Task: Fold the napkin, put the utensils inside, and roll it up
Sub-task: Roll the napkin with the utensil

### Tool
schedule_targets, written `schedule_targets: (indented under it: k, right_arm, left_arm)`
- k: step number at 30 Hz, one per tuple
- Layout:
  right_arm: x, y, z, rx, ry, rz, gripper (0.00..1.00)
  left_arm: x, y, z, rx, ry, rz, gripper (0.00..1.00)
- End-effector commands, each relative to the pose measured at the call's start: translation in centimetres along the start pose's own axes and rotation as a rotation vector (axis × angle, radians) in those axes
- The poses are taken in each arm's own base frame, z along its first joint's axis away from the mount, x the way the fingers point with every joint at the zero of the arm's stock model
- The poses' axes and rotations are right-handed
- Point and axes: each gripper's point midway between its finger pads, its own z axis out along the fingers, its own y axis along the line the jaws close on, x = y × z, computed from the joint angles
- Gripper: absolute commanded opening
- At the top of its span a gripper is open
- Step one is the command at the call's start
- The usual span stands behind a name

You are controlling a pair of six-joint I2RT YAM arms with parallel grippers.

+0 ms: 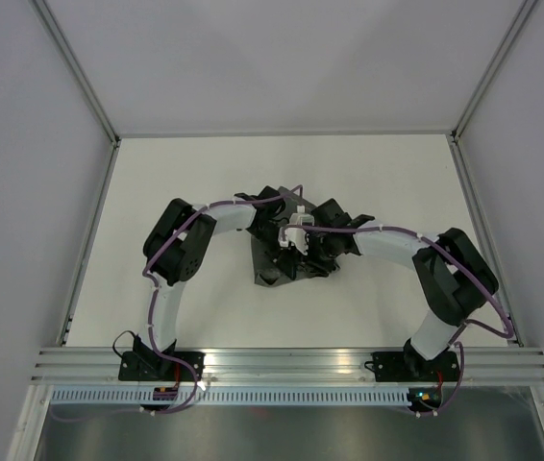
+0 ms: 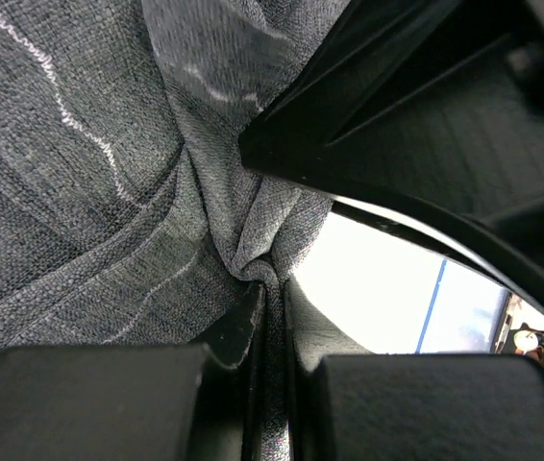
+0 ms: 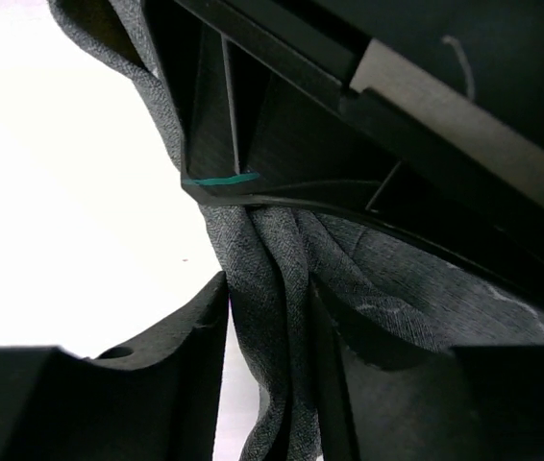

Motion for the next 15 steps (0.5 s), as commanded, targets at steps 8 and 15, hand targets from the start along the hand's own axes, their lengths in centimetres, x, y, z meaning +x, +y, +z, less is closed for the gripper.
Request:
schedule_targets:
  k: [8,15]
  right_arm:
    - [0.5,-0.4,-0.3,-0.23,-0.007,0.233,0.32]
    - [1.3,-0.9,0.2,-0.341,0.008,0.344,0.29]
  left_arm:
    - [-0.9,-0.6,0.0,0.081,-0.047,-0.076,0.1]
    - [-1.2,0.3,0.4,0.063,-0.103,-0.128,0.17]
